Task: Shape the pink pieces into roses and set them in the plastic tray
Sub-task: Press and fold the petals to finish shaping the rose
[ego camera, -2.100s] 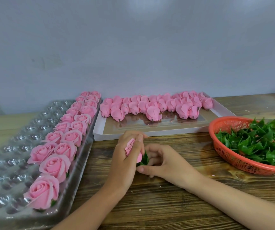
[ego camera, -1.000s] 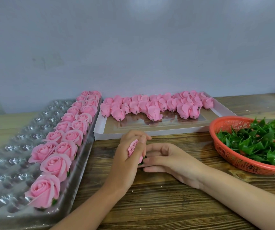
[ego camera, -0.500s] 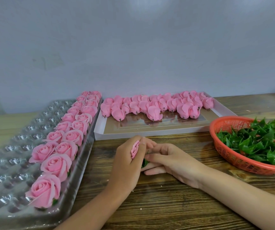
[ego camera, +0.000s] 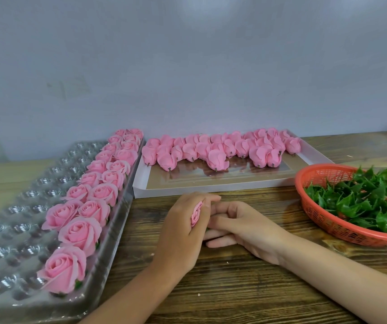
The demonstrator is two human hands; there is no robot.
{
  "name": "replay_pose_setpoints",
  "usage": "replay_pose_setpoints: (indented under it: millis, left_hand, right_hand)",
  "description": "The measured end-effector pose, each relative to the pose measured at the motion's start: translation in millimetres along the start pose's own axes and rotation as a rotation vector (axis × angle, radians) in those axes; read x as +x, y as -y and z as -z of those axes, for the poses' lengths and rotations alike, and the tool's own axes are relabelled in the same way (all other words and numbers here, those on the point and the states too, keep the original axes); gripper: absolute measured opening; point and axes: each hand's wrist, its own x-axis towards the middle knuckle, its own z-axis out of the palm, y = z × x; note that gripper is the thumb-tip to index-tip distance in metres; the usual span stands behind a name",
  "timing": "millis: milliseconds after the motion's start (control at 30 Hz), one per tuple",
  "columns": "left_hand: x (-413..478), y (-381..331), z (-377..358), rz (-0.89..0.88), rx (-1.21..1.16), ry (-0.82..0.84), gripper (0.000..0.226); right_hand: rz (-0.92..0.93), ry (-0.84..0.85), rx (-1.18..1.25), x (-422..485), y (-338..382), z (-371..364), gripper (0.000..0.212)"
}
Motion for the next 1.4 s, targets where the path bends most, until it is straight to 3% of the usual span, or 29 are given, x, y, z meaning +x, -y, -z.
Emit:
replay_pose_setpoints:
  millis: [233,467,900,1100,1400]
  left_hand:
    - [3.3,6.1,-0.5,0.076,-0.072,0.033,0.030]
    - [2.7,6.8,-1.1,0.026,-0.100,-0.040,0.037]
    - [3.0,3.0,0.3,-0.059,-0.153,-0.065,0.038]
    - [3.5,4.6,-1.3,-0.043,-0.086,-0.045,0.043]
    - [4.3,8.1,-1.8,0.022,-0.061,-0.050,0.031]
  right_hand:
    - [0.023,-0.034,-0.009,0.6,-2.7,-1.1,0.022]
    - [-0.011,-0.093,0.018,1.8,-3.1,-1.3,0.023]
    - [-0.028,0.025,0.079,0.7,1.7,1.1,0.017]
    - [-0.010,0.030,0.054,-0.4,1.7,0.3,0.017]
    - [0.018,0.022,0.048,-0.6,-0.1,-0.1,0.018]
